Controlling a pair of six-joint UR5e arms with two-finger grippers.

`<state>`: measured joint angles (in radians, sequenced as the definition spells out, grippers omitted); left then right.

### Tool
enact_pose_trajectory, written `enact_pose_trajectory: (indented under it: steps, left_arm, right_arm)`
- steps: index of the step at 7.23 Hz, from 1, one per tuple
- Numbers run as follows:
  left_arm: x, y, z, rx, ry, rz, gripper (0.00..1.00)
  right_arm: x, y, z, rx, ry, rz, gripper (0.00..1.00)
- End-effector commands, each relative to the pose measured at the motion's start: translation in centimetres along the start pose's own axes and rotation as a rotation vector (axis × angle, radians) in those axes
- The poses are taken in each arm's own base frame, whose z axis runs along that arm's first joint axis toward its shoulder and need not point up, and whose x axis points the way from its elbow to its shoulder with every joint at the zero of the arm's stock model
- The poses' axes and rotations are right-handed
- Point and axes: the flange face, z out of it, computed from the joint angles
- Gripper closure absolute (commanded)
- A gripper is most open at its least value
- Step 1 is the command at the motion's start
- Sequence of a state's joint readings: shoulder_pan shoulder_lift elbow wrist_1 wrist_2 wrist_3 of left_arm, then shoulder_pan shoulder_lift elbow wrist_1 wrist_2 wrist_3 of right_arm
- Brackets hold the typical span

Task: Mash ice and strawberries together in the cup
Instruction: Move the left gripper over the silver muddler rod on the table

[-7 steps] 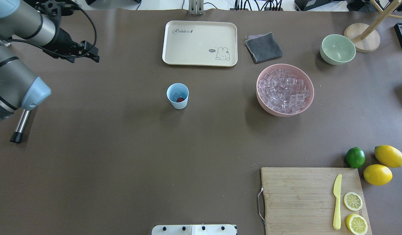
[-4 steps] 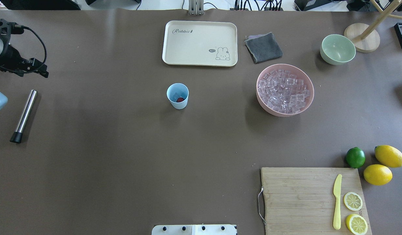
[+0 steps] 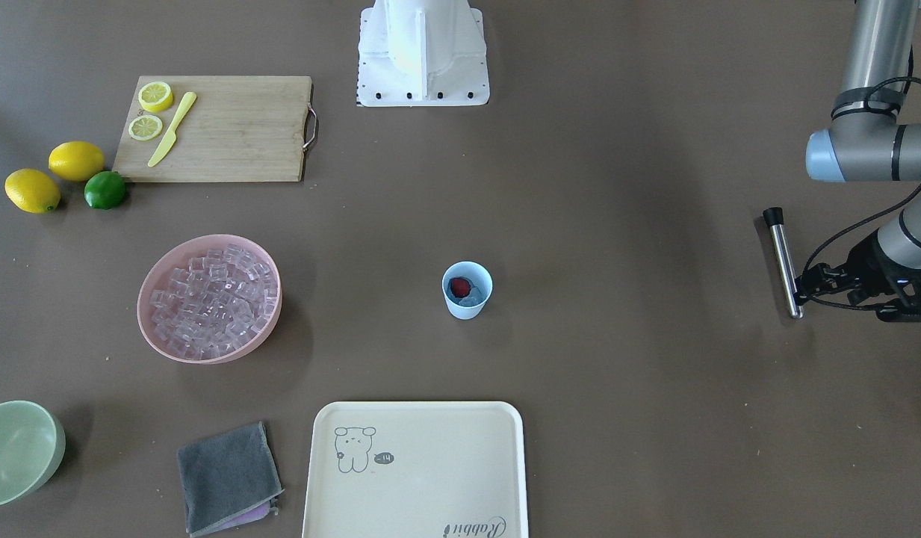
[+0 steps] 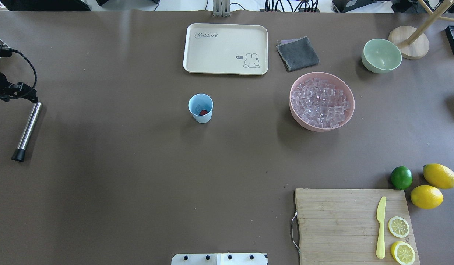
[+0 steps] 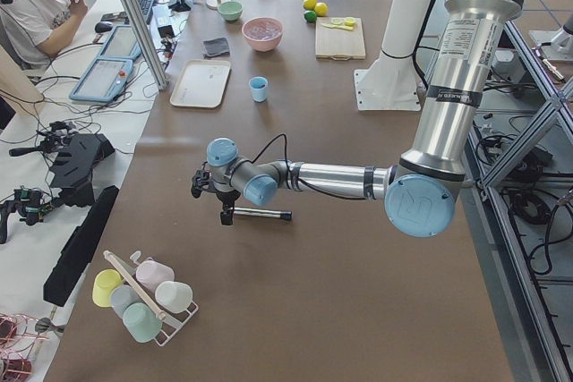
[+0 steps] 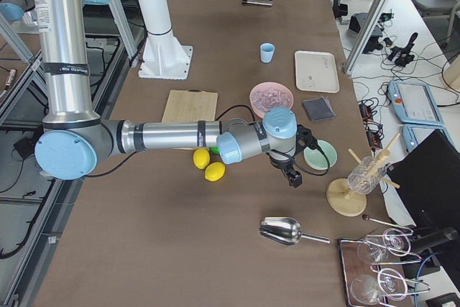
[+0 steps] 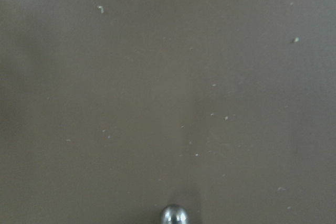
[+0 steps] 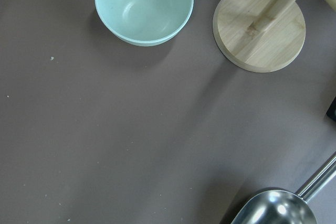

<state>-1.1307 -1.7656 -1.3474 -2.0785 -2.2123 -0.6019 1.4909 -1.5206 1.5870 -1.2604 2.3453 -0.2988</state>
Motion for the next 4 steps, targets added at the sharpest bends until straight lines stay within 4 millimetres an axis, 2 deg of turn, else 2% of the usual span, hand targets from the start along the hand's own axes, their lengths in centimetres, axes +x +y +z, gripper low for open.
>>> enact_pose_trajectory:
  steps: [1,3,4]
  left_arm:
    - [0.9,0.1,0.2,0.004,0.012,-0.047,0.03]
    - [1.5,1.1,1.5,-0.001,0.014,-0.042,0.03]
    - [2.8,1.5,2.0,-0.002,0.027,-0.024,0.03]
  right_arm:
    - [-0.2,-0.2,-0.2,0.007,0.002,-0.006,0.01]
    - [-0.3,-0.2,-0.3,0.007,0.004,-0.007,0.01]
    - [-0.3,-0.2,-0.4,0.008,0.004,-0.008,0.01]
